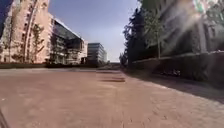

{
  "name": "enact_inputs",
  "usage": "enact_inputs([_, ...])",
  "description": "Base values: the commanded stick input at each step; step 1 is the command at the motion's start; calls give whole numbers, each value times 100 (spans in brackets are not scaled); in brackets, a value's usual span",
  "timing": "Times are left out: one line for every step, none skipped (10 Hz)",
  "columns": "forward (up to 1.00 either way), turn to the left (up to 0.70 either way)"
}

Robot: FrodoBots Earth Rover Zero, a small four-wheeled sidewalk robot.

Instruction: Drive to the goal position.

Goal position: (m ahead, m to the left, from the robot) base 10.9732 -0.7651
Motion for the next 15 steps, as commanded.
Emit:
enact_inputs([45, 0])
enact_inputs([45, 0])
enact_inputs([45, 0])
enact_inputs([50, 0])
enact_inputs([68, 0])
enact_inputs([70, 0])
enact_inputs([70, 0])
enact_inputs([65, 0])
enact_inputs([52, 0])
enact_inputs([40, 0])
enact_inputs([39, 0])
enact_inputs([39, 0])
enact_inputs([40, 0])
enact_inputs([40, 0])
enact_inputs([40, 0])
